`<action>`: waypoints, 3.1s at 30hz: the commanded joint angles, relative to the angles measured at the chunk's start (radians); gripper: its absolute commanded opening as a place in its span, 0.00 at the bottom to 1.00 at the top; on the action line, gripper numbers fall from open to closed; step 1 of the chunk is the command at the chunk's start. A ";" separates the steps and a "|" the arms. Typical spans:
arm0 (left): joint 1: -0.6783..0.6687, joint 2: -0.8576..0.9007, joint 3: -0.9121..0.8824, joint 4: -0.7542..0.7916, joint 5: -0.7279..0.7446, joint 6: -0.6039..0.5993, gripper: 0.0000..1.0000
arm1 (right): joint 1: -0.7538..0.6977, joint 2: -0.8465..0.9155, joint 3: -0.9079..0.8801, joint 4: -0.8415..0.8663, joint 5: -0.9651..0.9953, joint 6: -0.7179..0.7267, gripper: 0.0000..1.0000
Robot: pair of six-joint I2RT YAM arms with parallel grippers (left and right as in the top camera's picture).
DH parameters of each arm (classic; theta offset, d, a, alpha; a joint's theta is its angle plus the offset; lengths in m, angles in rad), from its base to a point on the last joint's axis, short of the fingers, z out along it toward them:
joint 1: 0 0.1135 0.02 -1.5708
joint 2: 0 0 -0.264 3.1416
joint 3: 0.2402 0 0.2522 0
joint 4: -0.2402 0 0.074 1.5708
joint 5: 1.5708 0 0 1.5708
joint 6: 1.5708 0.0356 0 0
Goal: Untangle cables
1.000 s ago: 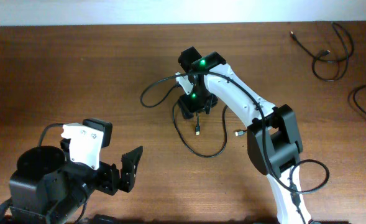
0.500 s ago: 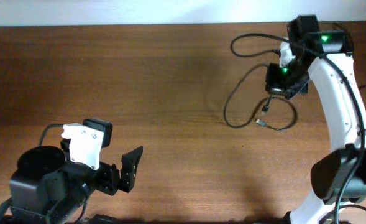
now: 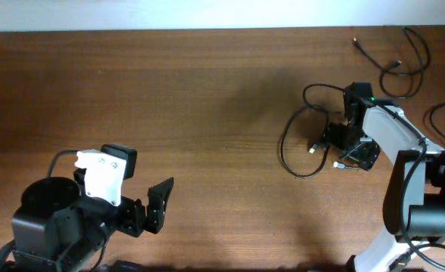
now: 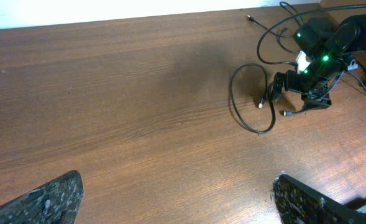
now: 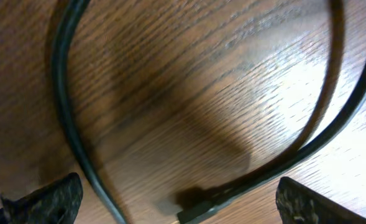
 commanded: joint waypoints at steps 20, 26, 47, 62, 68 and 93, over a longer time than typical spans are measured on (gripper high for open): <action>0.003 0.000 -0.001 0.002 -0.008 -0.005 0.99 | 0.138 0.005 0.104 0.097 0.171 -0.001 0.98; 0.003 0.000 -0.001 0.002 -0.008 -0.005 0.99 | 0.005 0.010 0.103 -0.089 0.166 0.108 0.99; 0.003 0.000 -0.001 0.002 -0.008 -0.005 0.99 | -0.037 -0.101 -0.085 0.157 -0.217 -0.007 0.98; 0.002 0.000 -0.001 0.002 -0.008 -0.005 0.99 | 0.063 -0.100 0.006 0.079 0.020 0.069 0.98; 0.002 0.000 -0.001 0.002 -0.008 -0.005 0.99 | 0.196 0.023 0.007 0.059 0.314 0.195 0.98; 0.003 0.000 -0.001 0.002 -0.008 -0.005 0.99 | -0.006 0.150 -0.236 0.372 0.009 -0.104 0.36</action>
